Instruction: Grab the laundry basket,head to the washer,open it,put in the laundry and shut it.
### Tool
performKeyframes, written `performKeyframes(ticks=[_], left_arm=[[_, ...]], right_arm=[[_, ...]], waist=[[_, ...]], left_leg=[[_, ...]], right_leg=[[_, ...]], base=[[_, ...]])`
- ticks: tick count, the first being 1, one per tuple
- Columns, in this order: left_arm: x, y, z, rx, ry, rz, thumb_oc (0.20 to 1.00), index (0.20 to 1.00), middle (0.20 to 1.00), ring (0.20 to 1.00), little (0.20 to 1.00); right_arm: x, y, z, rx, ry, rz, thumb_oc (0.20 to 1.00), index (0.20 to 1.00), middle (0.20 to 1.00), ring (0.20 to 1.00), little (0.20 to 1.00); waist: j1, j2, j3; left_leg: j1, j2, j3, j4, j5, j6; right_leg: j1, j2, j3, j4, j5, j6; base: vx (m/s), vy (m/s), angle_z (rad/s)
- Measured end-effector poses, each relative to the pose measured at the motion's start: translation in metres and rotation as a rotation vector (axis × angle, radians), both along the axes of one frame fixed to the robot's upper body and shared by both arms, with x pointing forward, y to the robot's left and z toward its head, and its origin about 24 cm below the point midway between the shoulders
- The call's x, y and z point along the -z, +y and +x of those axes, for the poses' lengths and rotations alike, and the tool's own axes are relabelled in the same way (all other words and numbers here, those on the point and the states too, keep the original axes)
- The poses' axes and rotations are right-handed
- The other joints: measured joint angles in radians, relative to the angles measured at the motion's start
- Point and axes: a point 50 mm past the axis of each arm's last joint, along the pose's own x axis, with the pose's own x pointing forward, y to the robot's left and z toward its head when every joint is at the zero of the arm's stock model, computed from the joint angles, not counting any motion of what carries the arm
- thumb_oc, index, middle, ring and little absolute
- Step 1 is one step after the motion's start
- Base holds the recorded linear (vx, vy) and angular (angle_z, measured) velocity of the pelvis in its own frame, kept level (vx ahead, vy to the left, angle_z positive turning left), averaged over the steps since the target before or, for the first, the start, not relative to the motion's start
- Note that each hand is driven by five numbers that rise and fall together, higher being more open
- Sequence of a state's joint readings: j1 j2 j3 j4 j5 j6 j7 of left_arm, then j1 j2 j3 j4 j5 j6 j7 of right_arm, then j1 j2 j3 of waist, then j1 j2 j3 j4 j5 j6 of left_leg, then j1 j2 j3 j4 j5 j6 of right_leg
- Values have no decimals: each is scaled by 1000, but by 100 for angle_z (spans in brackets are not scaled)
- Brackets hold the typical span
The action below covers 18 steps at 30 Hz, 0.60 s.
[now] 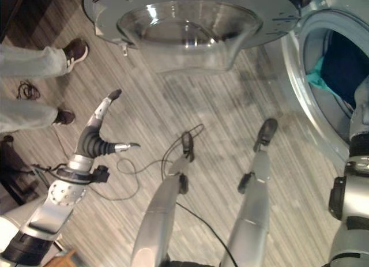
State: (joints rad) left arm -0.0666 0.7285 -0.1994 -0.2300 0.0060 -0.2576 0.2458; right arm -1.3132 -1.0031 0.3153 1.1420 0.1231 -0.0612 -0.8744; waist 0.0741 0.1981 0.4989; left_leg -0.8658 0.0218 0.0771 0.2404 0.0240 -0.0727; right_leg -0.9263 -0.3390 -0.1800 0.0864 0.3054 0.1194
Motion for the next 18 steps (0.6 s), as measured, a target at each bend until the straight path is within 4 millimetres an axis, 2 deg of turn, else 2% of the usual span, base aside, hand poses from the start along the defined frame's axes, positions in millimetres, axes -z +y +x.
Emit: performKeyframes(ticks=[1, 2, 3, 4, 5, 8, 10, 11, 12, 16, 18], left_arm=[[0, -1, 0, 7, 5, 7, 1000, 1000, 1000, 1000, 1000], [1, -2, 0, 20, 14, 11, 1000, 1000, 1000, 1000, 1000], [2, -3, 0, 27, 20, 14, 1000, 1000, 1000, 1000, 1000], [3, -4, 0, 42, 35, 11, 1000, 1000, 1000, 1000, 1000], [5, -3, 1, 41, 47, 3, 1000, 1000, 1000, 1000, 1000], [5, -5, 3, 65, 68, -13, 1000, 1000, 1000, 1000, 1000], [8, -7, 2, 68, 79, -39, 1000, 1000, 1000, 1000, 1000], [7, -8, 3, 71, 76, -35, 1000, 1000, 1000, 1000, 1000], [7, -8, 4, 70, 74, -37, 1000, 1000, 1000, 1000, 1000], [-1, -10, 7, 67, 31, -51, 1000, 1000, 1000, 1000, 1000], [-3, -7, 7, 51, 17, -51, 1000, 1000, 1000, 1000, 1000]], right_arm=[[-16, 0, -1, 44, 53, -33, 391, 391, 391, 391, 391], [-30, 1, -1, 84, 158, -91, 809, 809, 809, 809, 809], [-33, 1, 0, 104, 231, -118, 1000, 1000, 1000, 1000, 1000], [-34, -2, 4, 65, 383, -114, 1000, 1000, 1000, 1000, 1000], [-33, 3, 10, -3, 441, -85, 1000, 1000, 1000, 1000, 1000], [-31, 11, 21, -148, 511, -66, 1000, 1000, 1000, 1000, 1000], [-20, 5, 21, -260, 403, 77, 1000, 1000, 1000, 1000, 1000], [-19, 4, 20, -264, 387, 82, 1000, 1000, 1000, 1000, 1000], [-12, 5, 23, -271, 381, 49, 1000, 1000, 1000, 1000, 1000], [12, 12, 29, -293, 307, 19, 1000, 1000, 1000, 1000, 1000], [20, 24, 35, -324, 288, -26, 1000, 1000, 1000, 1000, 1000]], waist=[[10, 0, 0], [27, 0, 0], [33, 0, 0], [48, 1, -1], [51, 1, -1], [61, 3, -2], [62, 7, -4], [60, 9, -6], [46, 11, -7], [38, 17, -12], [23, 17, -12]], left_leg=[[-14, -1, 14, 3, 1, 1], [-29, -4, 19, 3, 5, 4], [-33, -5, 20, 1, 8, 4], [-41, -2, 20, 1, 10, 1], [-41, -3, 19, 1, 10, 0], [-44, 1, 17, 0, 12, -3], [-38, 2, 13, -1, 12, -4], [-38, 1, 14, -1, 13, -4], [-31, 2, 11, 2, 12, -3], [-9, 4, 10, 4, 12, -4], [-7, 4, 8, 4, 12, -4]], right_leg=[[-19, -2, 9, 0, 6, 2], [-39, -3, 14, 0, 13, 0], [-46, -3, 16, 0, 14, 0], [-54, 0, 18, 1, 15, -2], [-54, 0, 17, 1, 16, -3], [-54, 7, 12, 2, 18, -9], [-50, 7, 7, 9, 14, -12], [-49, 6, 9, 12, 15, -11], [-43, 5, 5, 21, 4, -9], [-26, 6, 7, 35, 0, -11], [-25, 5, 7, 39, -6, -12]], base=[[-8, 12, -7], [2, -1, -6], [73, -1, -3], [0, 0, 0], [75, -9, 0], [-21, -11, 0], [30, 16, 1], [-98, 16, 3], [0, 0, 0], [-23, 1, 0], [0, 0, 0]])
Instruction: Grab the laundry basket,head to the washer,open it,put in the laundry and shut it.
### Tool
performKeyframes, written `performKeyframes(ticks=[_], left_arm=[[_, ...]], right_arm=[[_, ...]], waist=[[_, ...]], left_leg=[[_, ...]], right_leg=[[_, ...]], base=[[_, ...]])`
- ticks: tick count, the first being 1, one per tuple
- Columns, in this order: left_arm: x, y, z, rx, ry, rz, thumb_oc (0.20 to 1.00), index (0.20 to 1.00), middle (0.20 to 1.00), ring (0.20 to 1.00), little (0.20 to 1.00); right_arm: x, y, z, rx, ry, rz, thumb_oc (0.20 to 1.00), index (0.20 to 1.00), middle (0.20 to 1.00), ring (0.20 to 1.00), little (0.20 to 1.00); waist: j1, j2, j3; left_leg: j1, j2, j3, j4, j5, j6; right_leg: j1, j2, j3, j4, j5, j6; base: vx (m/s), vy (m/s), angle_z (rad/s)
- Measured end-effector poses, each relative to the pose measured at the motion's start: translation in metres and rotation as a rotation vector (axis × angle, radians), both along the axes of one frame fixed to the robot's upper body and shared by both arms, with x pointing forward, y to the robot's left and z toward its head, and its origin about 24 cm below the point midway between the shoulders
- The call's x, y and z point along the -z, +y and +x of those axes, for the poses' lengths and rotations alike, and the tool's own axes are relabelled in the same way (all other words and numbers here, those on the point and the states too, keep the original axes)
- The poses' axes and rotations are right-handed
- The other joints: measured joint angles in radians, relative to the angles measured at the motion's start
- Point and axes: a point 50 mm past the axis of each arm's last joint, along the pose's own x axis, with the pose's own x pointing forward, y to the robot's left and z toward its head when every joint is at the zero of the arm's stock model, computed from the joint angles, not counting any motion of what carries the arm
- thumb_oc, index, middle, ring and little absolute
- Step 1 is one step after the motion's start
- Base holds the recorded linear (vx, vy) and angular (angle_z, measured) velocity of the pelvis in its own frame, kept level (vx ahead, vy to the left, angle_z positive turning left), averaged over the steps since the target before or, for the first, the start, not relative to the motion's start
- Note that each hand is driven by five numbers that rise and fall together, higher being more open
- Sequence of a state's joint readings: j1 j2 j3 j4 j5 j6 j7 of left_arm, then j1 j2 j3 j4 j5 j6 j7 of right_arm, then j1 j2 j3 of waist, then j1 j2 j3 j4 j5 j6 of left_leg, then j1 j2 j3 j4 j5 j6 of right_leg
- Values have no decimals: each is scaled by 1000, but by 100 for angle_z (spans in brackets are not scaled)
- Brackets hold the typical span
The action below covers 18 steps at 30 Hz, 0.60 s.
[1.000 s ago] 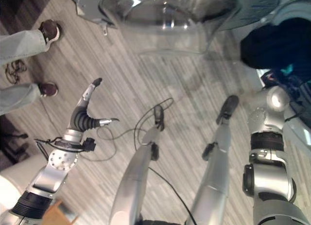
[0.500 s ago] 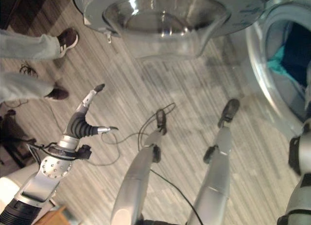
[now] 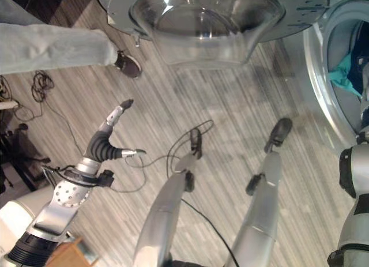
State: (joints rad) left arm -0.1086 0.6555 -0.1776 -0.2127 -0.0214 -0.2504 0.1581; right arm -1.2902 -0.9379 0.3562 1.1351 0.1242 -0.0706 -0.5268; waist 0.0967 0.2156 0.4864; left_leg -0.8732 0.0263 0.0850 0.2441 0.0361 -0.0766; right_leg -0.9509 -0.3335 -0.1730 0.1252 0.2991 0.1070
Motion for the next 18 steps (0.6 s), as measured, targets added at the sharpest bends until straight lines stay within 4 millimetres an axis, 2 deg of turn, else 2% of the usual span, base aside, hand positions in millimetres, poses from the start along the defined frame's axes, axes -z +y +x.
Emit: performKeyframes(ticks=[1, 4, 5, 7, 8, 10, 11, 12, 13, 16, 18], left_arm=[[-1, 1, 0, -10, -9, -8, 1000, 1000, 1000, 1000, 1000], [-2, 2, 0, -37, -24, -31, 1000, 1000, 1000, 1000, 1000], [-2, 3, 1, -52, -35, -39, 1000, 1000, 1000, 1000, 1000], [-2, 3, 0, -65, -50, -39, 1000, 1000, 1000, 1000, 1000], [0, 3, 0, -76, -49, -47, 1000, 1000, 1000, 1000, 1000], [9, 8, 0, -112, -21, -42, 1000, 1000, 1000, 1000, 1000], [13, 9, 0, -122, -9, -42, 1000, 1000, 1000, 1000, 1000], [21, 10, -2, -135, 18, -41, 1000, 1000, 1000, 1000, 1000], [24, 11, -3, -149, 25, -34, 1000, 1000, 1000, 1000, 1000], [33, 15, -7, -177, 47, -17, 1000, 1000, 1000, 1000, 1000], [38, 17, -10, -188, 61, 3, 1000, 1000, 1000, 1000, 1000]], right_arm=[[5, 5, 1, -13, -27, 0, 1000, 1000, 1000, 1000, 1000], [51, 38, 8, -92, -60, -27, 1000, 1000, 1000, 1000, 1000], [82, 56, 13, -127, -23, -26, 1000, 1000, 1000, 1000, 1000], [117, 69, 14, -141, 52, -25, 1000, 1000, 1000, 1000, 1000], [142, 80, 12, -152, 92, -11, 1000, 1000, 1000, 1000, 1000], [182, 102, 4, -178, 132, 36, 1000, 1000, 1000, 1000, 1000], [196, 111, 0, -189, 152, 45, 1000, 1000, 1000, 1000, 1000], [238, 134, -16, -238, 248, 49, 1000, 1000, 1000, 1000, 1000], [255, 145, -24, -267, 297, 24, 1000, 1000, 1000, 1000, 1000], [292, 163, -46, -342, 431, -67, 1000, 1000, 1000, 1000, 1000], [304, 168, -52, -361, 463, -67, 1000, 1000, 1000, 1000, 1000]], waist=[[-7, 0, 0], [-31, 0, 0], [-44, -1, 0], [-52, -5, -3], [-55, -7, -4], [-73, -15, -6], [-80, -17, -6], [-96, -27, -8], [-106, -31, -8], [-130, -52, -11], [-141, -74, -15]], left_leg=[[-1, 1, 0, 2, 0, 0], [4, 11, -18, 25, -6, -5], [12, 16, -24, 32, -12, -6], [26, 17, -24, 32, -14, -6], [33, 17, -24, 33, -14, -6], [43, 21, -27, 44, -21, -6], [46, 23, -27, 55, -28, -6], [51, 30, -23, 97, -54, -2], [51, 32, -23, 120, -67, -1], [51, 36, -20, 188, -107, 10], [50, 38, -19, 216, -130, 16]], right_leg=[[0, 1, 0, 0, 0, 0], [19, 9, -15, 13, -9, -5], [37, 12, -24, 11, -12, -6], [48, 13, -23, 12, -22, 0], [55, 14, -22, 13, -23, -3], [72, 17, -26, 12, -24, -2], [81, 19, -26, 12, -25, -2], [100, 22, -23, 15, -26, -1], [109, 22, -22, 18, -28, 0], [134, 21, -14, 30, -33, 10], [138, 20, -1, 36, -44, 23]], base=[[0, 0, 0], [0, 0, 0], [-26, 19, 3], [-38, 56, -1], [-37, 58, -1], [-42, 61, -2], [-68, 86, -12], [1, 84, -13], [-9, 91, -12], [-39, 49, -9], [-5, 93, -10]])
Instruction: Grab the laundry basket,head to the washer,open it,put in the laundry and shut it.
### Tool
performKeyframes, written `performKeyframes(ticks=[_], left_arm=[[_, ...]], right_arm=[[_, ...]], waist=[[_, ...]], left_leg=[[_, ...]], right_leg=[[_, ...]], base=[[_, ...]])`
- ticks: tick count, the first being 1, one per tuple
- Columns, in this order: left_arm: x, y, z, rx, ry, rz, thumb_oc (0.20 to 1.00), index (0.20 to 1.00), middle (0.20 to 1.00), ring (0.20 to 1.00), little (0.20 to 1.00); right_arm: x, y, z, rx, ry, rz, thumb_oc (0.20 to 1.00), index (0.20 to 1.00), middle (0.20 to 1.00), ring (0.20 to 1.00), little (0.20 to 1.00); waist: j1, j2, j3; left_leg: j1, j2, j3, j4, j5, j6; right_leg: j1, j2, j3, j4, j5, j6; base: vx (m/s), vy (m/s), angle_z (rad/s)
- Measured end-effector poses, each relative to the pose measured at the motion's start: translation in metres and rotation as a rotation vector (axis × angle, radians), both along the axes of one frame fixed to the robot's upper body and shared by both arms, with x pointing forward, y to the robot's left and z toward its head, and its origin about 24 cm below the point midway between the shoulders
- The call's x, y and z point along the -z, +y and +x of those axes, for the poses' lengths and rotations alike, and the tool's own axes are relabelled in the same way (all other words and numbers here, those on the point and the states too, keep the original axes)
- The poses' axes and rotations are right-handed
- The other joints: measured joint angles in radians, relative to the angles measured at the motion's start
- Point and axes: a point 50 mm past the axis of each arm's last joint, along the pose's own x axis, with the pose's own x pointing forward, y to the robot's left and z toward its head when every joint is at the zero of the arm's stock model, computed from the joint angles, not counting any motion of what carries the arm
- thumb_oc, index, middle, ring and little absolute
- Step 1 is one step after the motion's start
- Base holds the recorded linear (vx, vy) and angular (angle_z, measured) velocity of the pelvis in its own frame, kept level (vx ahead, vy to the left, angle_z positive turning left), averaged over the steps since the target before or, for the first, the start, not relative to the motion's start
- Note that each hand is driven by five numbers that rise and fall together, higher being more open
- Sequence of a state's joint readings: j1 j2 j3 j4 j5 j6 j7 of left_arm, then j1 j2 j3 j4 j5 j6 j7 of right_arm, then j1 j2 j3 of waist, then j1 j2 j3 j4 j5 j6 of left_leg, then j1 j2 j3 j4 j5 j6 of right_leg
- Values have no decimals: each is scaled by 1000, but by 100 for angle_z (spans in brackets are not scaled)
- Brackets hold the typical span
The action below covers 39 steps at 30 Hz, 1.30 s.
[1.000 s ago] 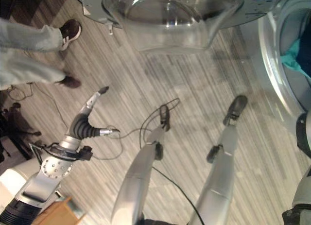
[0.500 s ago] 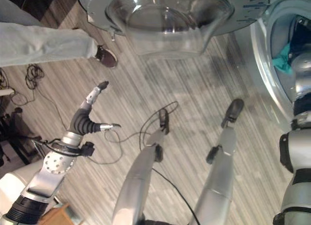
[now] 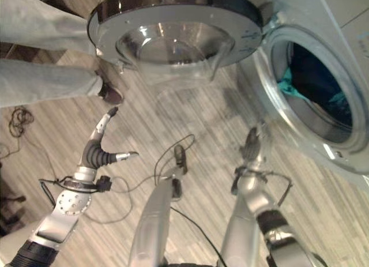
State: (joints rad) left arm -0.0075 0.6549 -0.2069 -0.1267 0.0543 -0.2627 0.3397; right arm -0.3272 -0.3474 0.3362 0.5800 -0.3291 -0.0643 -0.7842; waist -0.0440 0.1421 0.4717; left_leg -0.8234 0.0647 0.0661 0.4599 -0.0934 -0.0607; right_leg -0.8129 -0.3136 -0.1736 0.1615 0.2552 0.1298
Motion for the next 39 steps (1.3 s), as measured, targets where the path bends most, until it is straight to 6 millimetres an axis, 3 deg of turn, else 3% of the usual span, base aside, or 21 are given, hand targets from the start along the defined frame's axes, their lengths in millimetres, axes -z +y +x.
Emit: performKeyframes(ticks=[2, 4, 5, 6, 9, 10, 11, 13, 14, 20, 22, 24, 26, 30, 35, 39], left_arm=[[23, 7, 2, -34, 84, 49, 1000, 1000, 1000, 1000, 1000], [33, 12, 2, -61, 125, 67, 1000, 1000, 1000, 1000, 1000], [41, 15, 2, -84, 155, 67, 1000, 1000, 1000, 1000, 1000], [58, 18, 4, -115, 221, 76, 1000, 1000, 1000, 1000, 1000], [100, 30, -3, -202, 385, 93, 1000, 1000, 1000, 1000, 1000], [123, 38, -15, -247, 485, 126, 1000, 1000, 1000, 1000, 1000], [131, 46, -23, -269, 528, 153, 1000, 1000, 1000, 1000, 1000], [157, 60, -38, -306, 663, 227, 1000, 1000, 1000, 1000, 1000], [180, 67, -55, -345, 799, 271, 1000, 1000, 1000, 1000, 1000], [226, 52, -94, -363, 1052, 261, 1000, 1000, 1000, 1000, 1000], [242, 33, -110, -336, 1138, 246, 1000, 1000, 1000, 1000, 1000], [250, 17, -118, -291, 1180, 237, 1000, 1000, 1000, 1000, 1000], [250, 12, -115, -268, 1178, 243, 1000, 1000, 1000, 1000, 1000], [250, 4, -102, -235, 1169, 277, 1000, 1000, 1000, 1000, 1000], [257, -7, -108, -224, 1233, 264, 1000, 1000, 1000, 1000, 1000], [259, -6, -112, -233, 1252, 266, 1000, 1000, 1000, 1000, 1000]], right_arm=[[18, -3, -5, 20, 79, 4, 1000, 1000, 1000, 1000, 1000], [31, -7, -13, 22, 139, 18, 1000, 1000, 1000, 1000, 1000], [40, -9, -18, 18, 185, 14, 1000, 1000, 1000, 1000, 1000], [67, -22, -38, 45, 329, 23, 1000, 1000, 1000, 1000, 1000], [100, -44, -78, 86, 525, 33, 1000, 1000, 1000, 1000, 1000], [117, -50, -106, 84, 636, 40, 1000, 1000, 1000, 1000, 1000], [126, -49, -124, 83, 695, 55, 1000, 1000, 1000, 1000, 1000], [140, -51, -149, 81, 800, 75, 1000, 1000, 1000, 1000, 1000], [150, -53, -167, 88, 895, 90, 1000, 1000, 1000, 1000, 1000], [178, -43, -223, 103, 1166, 161, 1000, 1000, 1000, 1000, 1000], [187, -34, -247, 175, 1240, 264, 1000, 1000, 1000, 1000, 1000], [189, -36, -258, 237, 1280, 310, 1000, 1000, 1000, 1000, 1000], [189, -37, -258, 252, 1285, 321, 1000, 1000, 1000, 1000, 1000], [191, -41, -262, 292, 1326, 343, 1000, 1000, 1000, 1000, 1000], [191, -46, -270, 351, 1346, 399, 1000, 1000, 1000, 1000, 1000], [190, -47, -257, 344, 1309, 413, 1000, 1000, 1000, 1000, 1000]], waist=[[-13, -26, -5], [-22, -54, -6], [-22, -58, -4], [-23, -77, -2], [-24, -121, -48], [-27, -141, -107], [-36, -176, -141], [-39, -207, -176], [-49, -222, -223], [-53, -211, -332], [-60, -199, -399], [-79, -189, -466], [-78, -190, -484], [-84, -194, -491], [-83, -182, -509], [-80, -163, -506]], left_leg=[[4, 2, 0, 60, -26, 15], [22, -1, 4, 77, -39, 12], [43, 1, 8, 89, -47, 32], [121, 0, 4, 105, -78, 35], [286, 3, 31, 59, -106, 47], [348, 9, 35, 23, -104, 44], [376, -2, 37, 4, -104, 43], [453, -2, 46, -22, -110, 39], [494, 4, 52, -33, -120, 39], [637, -7, 87, -97, -143, 38], [714, -9, 106, -154, -144, 35], [758, -15, 118, -206, -137, 28], [793, -18, 142, -247, -122, 23], [879, -26, 166, -355, -79, 15], [969, -21, 164, -506, -11, 1], [982, -11, 160, -550, 18, -6]], right_leg=[[30, 0, 5, 5, -1, 2], [55, -3, 9, -3, -9, 12], [90, -4, 4, -15, -10, 14], [187, -2, 0, -35, -15, 20], [341, -8, -9, -85, -65, 81], [375, -1, -1, -33, -96, 75], [405, -2, -2, -32, -108, 55], [472, 1, -3, -54, -106, 54], [508, 2, -1, -71, -105, 51], [643, 0, 1, -143, -86, 35], [698, 2, 3, -168, -89, 40], [711, 1, 11, -176, -96, 49], [711, 4, 33, -178, -88, 68], [735, 10, 49, -190, -87, 70], [778, 32, 33, -223, -97, 71], [783, 48, 25, -239, -88, 66]], base=[[-20, 111, -7], [21, 88, -5], [0, 135, -7], [42, 126, -10], [131, 96, -22], [161, 127, -7], [213, 159, 2], [128, 87, -6], [93, 66, -20], [148, 79, -14], [129, 69, -22], [71, 44, -24], [88, 33, -28], [87, 16, -19], [71, -12, -1], [46, -22, 4]])
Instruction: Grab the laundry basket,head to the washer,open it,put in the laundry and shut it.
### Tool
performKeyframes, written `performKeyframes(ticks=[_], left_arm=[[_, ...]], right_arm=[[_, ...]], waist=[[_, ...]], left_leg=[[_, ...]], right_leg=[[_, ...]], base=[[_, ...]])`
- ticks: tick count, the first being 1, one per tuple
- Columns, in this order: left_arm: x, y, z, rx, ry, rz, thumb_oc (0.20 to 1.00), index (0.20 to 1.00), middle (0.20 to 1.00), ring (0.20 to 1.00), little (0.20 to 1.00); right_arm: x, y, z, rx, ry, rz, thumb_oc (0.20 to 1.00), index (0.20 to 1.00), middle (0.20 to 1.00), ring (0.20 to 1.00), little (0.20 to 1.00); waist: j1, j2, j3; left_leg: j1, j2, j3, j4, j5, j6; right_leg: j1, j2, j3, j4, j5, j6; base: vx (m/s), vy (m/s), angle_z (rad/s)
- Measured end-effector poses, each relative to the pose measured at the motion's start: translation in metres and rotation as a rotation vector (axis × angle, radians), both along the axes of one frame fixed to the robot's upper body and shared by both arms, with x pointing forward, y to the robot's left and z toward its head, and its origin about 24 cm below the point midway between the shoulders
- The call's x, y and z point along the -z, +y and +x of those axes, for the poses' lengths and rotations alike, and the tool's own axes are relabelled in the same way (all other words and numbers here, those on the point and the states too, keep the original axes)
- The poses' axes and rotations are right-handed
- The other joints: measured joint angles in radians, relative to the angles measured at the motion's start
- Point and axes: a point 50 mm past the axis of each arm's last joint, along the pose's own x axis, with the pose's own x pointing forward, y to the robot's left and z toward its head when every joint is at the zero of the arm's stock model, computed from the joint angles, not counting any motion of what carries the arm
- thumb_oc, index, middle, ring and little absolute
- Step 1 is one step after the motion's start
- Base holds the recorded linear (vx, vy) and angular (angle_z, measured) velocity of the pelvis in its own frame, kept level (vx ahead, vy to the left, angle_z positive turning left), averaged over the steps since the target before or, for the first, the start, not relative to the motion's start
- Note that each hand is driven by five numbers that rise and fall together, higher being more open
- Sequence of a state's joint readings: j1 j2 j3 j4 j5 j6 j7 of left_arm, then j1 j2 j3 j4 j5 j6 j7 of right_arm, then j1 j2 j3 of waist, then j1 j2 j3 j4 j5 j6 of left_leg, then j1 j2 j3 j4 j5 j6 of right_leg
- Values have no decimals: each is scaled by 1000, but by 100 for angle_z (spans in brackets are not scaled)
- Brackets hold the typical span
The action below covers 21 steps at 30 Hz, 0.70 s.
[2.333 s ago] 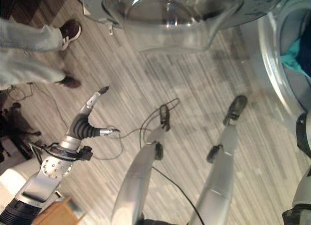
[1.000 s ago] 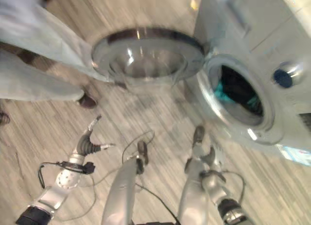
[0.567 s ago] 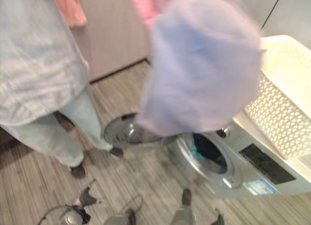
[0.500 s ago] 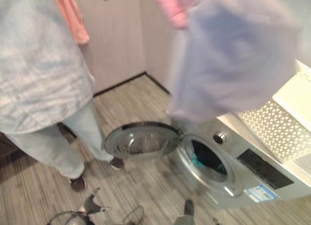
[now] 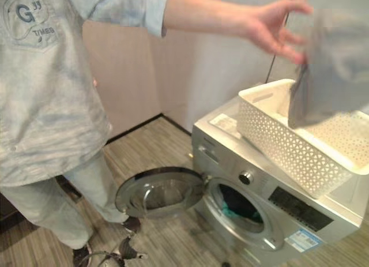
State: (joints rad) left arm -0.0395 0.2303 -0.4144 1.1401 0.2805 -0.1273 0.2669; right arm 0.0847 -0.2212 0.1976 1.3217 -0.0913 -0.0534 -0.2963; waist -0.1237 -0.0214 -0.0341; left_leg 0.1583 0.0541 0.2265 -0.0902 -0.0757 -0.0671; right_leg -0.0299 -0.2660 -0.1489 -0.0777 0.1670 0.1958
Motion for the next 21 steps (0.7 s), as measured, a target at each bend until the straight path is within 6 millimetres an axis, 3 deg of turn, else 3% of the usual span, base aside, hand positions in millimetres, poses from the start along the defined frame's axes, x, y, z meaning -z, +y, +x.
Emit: performKeyframes(ticks=[8, 13, 16, 17, 18, 19, 21], left_arm=[[0, -2, -1, -3, -2, -17, 1000, 1000, 1000, 1000, 1000], [1, 2, -4, -67, 6, -36, 1000, 1000, 1000, 1000, 1000], [-2, 7, -4, -99, -12, -40, 1000, 1000, 1000, 1000, 1000], [-4, 9, -2, -119, -29, -48, 1000, 1000, 1000, 1000, 1000], [-5, 10, -2, -126, -31, -48, 1000, 1000, 1000, 1000, 1000], [-4, 12, -3, -150, -26, -57, 1000, 1000, 1000, 1000, 1000], [-3, 13, -8, -169, -6, -56, 1000, 1000, 1000, 1000, 1000]], right_arm=[[-5, -10, 19, -14, -38, -15, 1000, 1000, 1000, 1000, 1000], [-17, -47, 24, 396, -192, -40, 1000, 1000, 1000, 1000, 1000], [-42, -88, 38, 573, -390, -114, 1000, 1000, 1000, 1000, 1000], [-71, -119, 48, 631, -579, -199, 1000, 1000, 1000, 1000, 1000], [-87, -133, 50, 636, -650, -258, 1000, 1000, 1000, 1000, 1000], [-122, -152, 50, 594, -780, -348, 1000, 1000, 1000, 1000, 1000], [-159, -156, 46, 477, -901, -468, 1000, 1000, 1000, 1000, 1000]], waist=[[8, 28, 27], [5, 46, 26], [-3, 47, 27], [-3, 49, 28], [-6, 49, 27], [-12, 51, 29], [-39, 48, 31]], left_leg=[[13, 17, -22, -5, 3, -6], [13, 25, -21, -6, 3, -7], [13, 24, -18, -6, 3, -7], [14, 24, -12, -7, 2, -8], [15, 24, -9, -7, 1, -10], [16, 26, -3, -8, -1, -12], [16, 27, 2, -8, -1, -13]], right_leg=[[33, 13, -25, -9, -11, -4], [33, 21, -25, -9, -12, -5], [30, 22, -21, -9, -11, -5], [29, 23, -16, -9, -11, -5], [29, 25, -13, -9, -11, -4], [27, 26, -9, -10, -11, -3], [20, 30, 2, -9, -10, -4]], base=[[38, -11, 8], [10, -2, 0], [7, -3, -4], [4, 1, -8], [40, 12, -8], [9, 8, -8], [40, 5, -13]])
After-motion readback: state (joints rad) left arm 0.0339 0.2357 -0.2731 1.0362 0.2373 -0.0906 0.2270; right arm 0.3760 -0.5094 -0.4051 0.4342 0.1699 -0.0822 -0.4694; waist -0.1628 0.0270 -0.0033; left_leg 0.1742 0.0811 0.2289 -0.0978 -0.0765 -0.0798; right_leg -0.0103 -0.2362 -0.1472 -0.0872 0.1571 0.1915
